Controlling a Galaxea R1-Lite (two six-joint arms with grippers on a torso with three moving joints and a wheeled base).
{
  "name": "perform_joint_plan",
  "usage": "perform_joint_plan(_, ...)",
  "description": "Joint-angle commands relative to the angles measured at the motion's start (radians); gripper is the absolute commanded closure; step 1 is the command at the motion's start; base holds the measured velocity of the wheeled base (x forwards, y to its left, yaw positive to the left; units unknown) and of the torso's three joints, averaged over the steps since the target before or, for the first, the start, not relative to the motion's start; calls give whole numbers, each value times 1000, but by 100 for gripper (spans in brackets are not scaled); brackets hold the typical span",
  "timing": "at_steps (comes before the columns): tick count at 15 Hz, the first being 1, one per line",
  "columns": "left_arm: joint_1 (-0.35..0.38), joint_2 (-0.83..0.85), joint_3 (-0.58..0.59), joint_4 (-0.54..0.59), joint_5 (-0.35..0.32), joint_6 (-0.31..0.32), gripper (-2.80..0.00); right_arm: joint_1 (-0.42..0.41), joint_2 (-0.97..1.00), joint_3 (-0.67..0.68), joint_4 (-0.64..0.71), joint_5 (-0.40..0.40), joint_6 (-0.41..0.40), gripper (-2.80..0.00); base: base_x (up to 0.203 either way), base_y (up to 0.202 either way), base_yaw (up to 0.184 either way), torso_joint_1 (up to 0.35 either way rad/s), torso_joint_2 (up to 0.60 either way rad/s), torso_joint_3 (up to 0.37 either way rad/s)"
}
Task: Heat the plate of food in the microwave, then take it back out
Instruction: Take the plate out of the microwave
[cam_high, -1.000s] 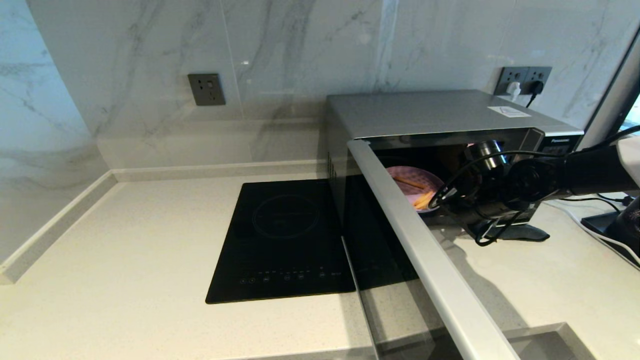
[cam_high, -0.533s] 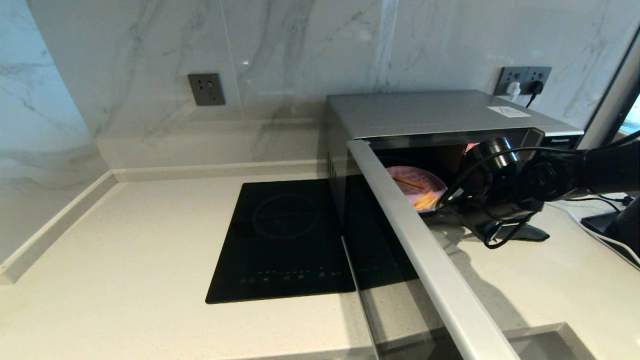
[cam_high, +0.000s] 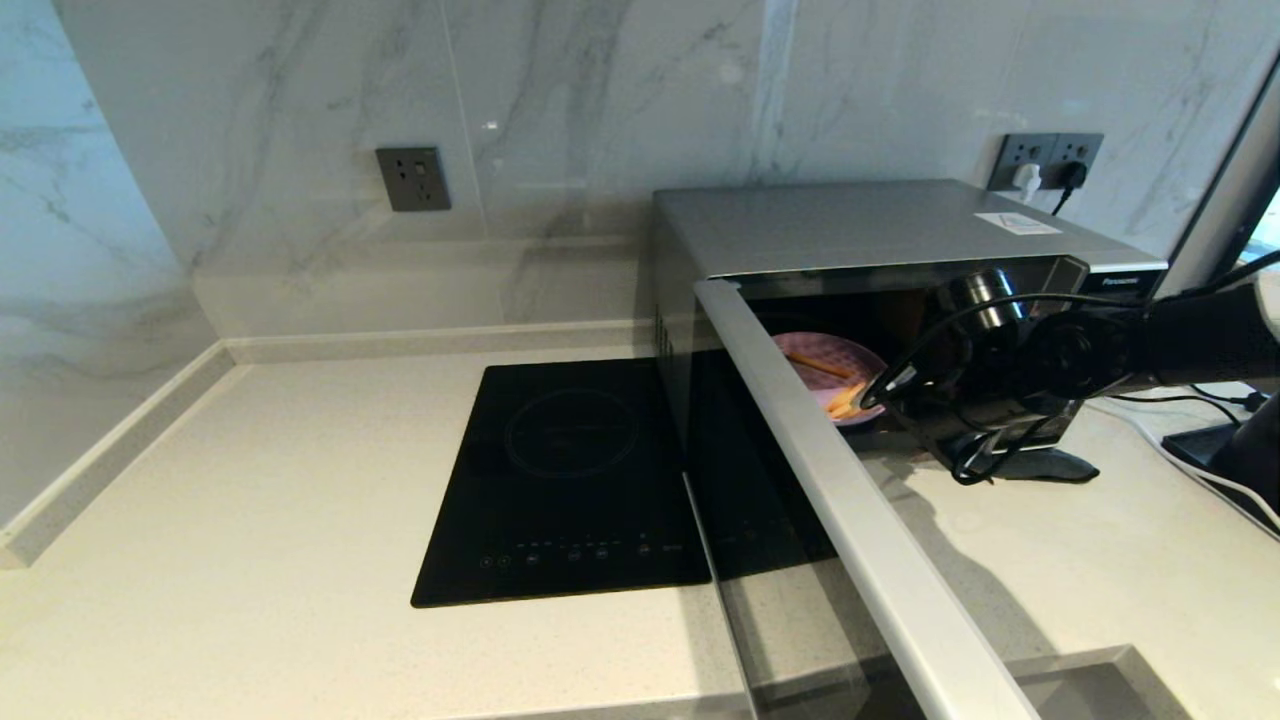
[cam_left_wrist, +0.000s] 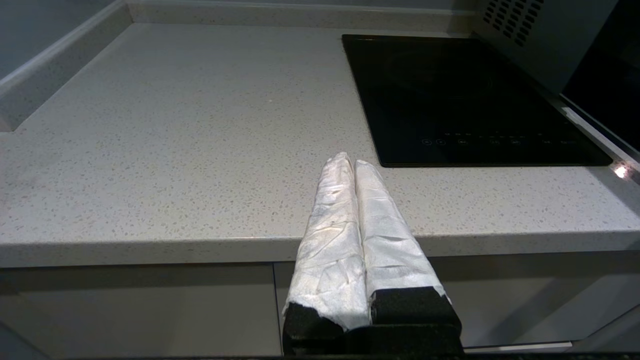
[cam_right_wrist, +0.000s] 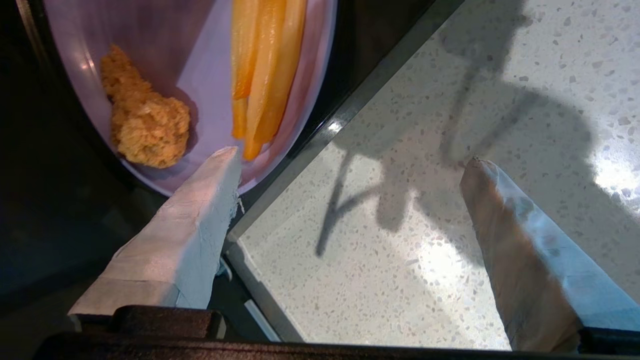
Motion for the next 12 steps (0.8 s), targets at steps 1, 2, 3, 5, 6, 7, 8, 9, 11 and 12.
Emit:
perform_joint_plan(1,0,2,0,0,0,-1,0,0,36,-16,2,-1,5,-280,0,0,0,0,0,0)
perform_joint_plan(2,0,2,0,0,0,-1,0,-1,46,-24,3,-2,5,-280,0,0,0,0,0,0)
perform_joint_plan(3,0,2,0,0,0,-1,0,-1,51,-28,4,-2,5,-280,0,0,0,0,0,0)
perform_joint_plan(5,0,2,0,0,0,-1,0,-1,51,-28,8,-4,5,-280,0,0,0,0,0,0)
perform_joint_plan(6,0,2,0,0,0,-1,0,-1,51,-27,9,-5,5,-280,0,0,0,0,0,0)
perform_joint_plan(7,0,2,0,0,0,-1,0,-1,51,-24,9,-7,5,-280,0,0,0,0,0,0)
perform_joint_plan(8,0,2,0,0,0,-1,0,-1,51,-20,12,-8,5,-280,0,0,0,0,0,0)
perform_joint_plan(9,0,2,0,0,0,-1,0,-1,51,-17,14,-8,5,-280,0,0,0,0,0,0)
perform_joint_plan(11,0,2,0,0,0,-1,0,-1,48,-6,17,-10,7,-280,0,0,0,0,0,0)
perform_joint_plan(12,0,2,0,0,0,-1,0,-1,45,-4,26,-11,7,-280,0,0,0,0,0,0)
